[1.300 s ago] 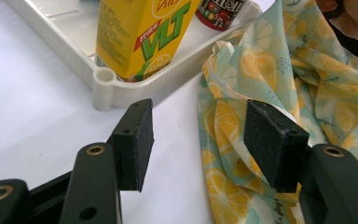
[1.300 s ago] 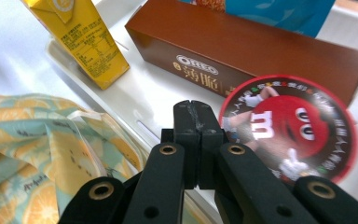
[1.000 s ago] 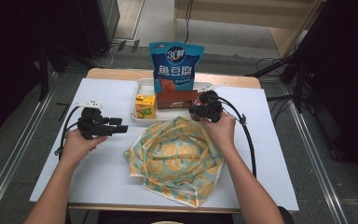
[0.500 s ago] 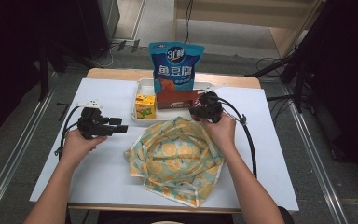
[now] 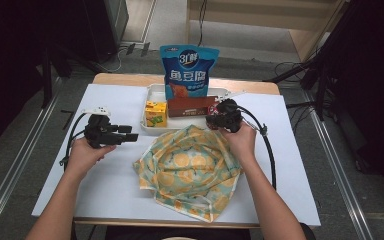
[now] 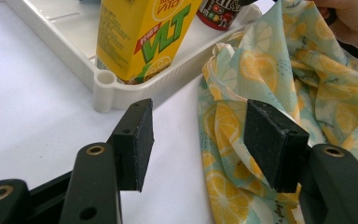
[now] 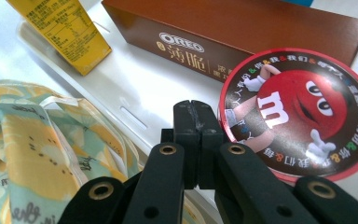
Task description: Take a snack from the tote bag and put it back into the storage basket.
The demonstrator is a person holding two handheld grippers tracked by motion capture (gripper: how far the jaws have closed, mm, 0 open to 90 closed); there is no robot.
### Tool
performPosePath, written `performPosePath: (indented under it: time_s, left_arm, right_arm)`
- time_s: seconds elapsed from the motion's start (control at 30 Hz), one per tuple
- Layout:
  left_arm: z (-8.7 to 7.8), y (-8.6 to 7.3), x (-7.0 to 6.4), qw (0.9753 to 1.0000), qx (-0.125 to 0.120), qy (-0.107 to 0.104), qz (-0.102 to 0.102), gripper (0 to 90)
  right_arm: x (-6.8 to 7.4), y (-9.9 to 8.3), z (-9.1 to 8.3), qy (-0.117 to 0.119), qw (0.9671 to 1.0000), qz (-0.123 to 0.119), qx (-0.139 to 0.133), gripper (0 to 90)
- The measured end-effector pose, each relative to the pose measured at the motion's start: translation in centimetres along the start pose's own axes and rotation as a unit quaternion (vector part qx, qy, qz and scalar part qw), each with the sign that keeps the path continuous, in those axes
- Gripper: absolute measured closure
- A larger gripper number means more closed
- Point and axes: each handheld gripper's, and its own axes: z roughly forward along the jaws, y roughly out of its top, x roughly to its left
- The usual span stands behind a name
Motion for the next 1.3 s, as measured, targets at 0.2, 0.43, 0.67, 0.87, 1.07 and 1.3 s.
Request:
performPosePath:
  time_s: [0.2,0.43,0.67,0.87,1.07,1.3]
  left_arm:
    - [0.3,0.2,0.0,1.0,0.0,-0.002,0.003,43.2]
    - [0.4,0.3,0.0,1.0,0.001,-0.004,0.003,43.2]
    - [0.6,0.5,0.0,1.0,0.003,-0.005,0.004,43.1]
    - [0.8,0.6,0.1,1.0,0.005,-0.006,0.003,43.1]
    - [1.0,0.6,0.3,0.9999,0.009,-0.007,0.0,43.1]
    - [1.2,0.7,0.3,0.9999,0.008,-0.009,0.0,43.1]
  right_arm:
    - [-0.2,-0.2,-0.3,-0.001,1.0,0.003,0.002,90.0]
    - [-0.5,-0.4,-0.5,-0.003,1.0,0.004,0.001,90.0]
    - [-0.6,-0.6,-0.7,-0.008,1.0,0.002,0.001,90.0]
    - [-0.7,-0.8,-0.9,-0.006,1.0,0.004,0.0,90.0]
    - [-0.9,-1.0,-1.0,-0.005,1.0,0.005,-0.002,90.0]
    - [-1.2,-1.2,-1.3,-0.006,0.9999,0.01,-0.002,90.0]
